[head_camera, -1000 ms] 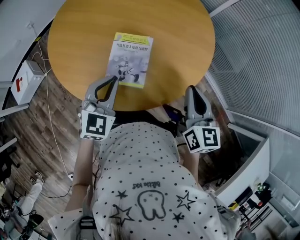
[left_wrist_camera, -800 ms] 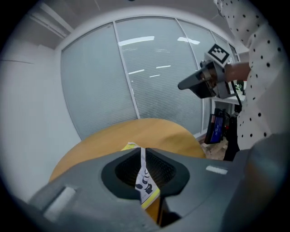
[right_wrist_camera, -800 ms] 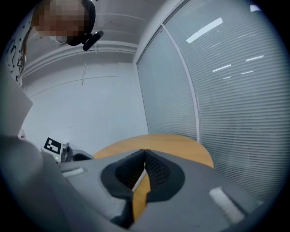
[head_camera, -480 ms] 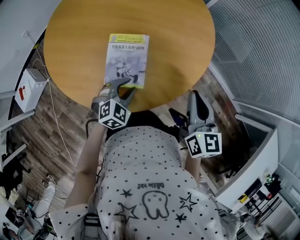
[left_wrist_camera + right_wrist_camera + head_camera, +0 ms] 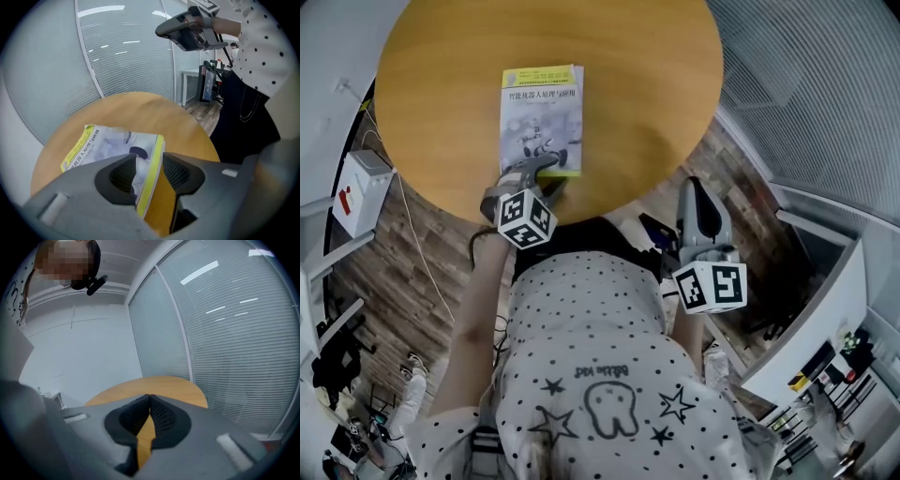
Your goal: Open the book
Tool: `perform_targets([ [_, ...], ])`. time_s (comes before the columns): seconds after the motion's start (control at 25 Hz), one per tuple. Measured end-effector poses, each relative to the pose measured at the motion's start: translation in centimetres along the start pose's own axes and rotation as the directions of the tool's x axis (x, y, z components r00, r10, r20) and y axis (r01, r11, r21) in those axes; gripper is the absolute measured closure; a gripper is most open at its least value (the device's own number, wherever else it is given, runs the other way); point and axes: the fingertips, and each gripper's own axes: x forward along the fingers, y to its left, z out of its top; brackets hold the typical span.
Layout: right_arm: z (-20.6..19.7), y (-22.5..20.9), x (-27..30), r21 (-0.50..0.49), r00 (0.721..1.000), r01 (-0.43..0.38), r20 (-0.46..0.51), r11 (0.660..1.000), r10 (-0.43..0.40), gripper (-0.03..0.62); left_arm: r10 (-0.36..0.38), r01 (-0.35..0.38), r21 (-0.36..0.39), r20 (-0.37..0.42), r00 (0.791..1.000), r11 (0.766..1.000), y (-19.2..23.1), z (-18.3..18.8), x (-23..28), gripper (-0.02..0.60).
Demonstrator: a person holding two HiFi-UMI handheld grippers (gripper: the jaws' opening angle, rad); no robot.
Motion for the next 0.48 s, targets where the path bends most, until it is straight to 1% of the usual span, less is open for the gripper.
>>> perform_targets([
  [0.08, 0.0, 0.1, 0.1, 0.0, 1.0, -0.007, -0.001, 1.0, 0.007, 0.589, -0.015, 0.015, 0.009, -0.011, 1.0, 1.0, -0.3, 0.0, 0.0, 0.386],
  [0.24, 0.3, 0.4, 0.3, -0.005, 1.0, -0.022, 0.0, 1.0, 0.022, 0.589, -0.009, 0.01, 0.018, -0.027, 1.0, 1.0, 0.0, 0.2, 0.3, 0.387],
  [0.36, 0.3, 0.6, 0.5, -0.01, 1.0, -0.03, -0.003, 1.0, 0.03, 0.589, -0.019, 0.02, 0.024, -0.037, 0.999, 0.999, 0.3, 0.3, 0.3, 0.373],
  [0.48, 0.3, 0.4, 0.3, -0.012, 1.0, -0.029, -0.004, 1.0, 0.029, 0.589, -0.014, 0.015, 0.013, -0.022, 1.0, 1.0, 0.8, 0.6, -0.4, 0.374],
])
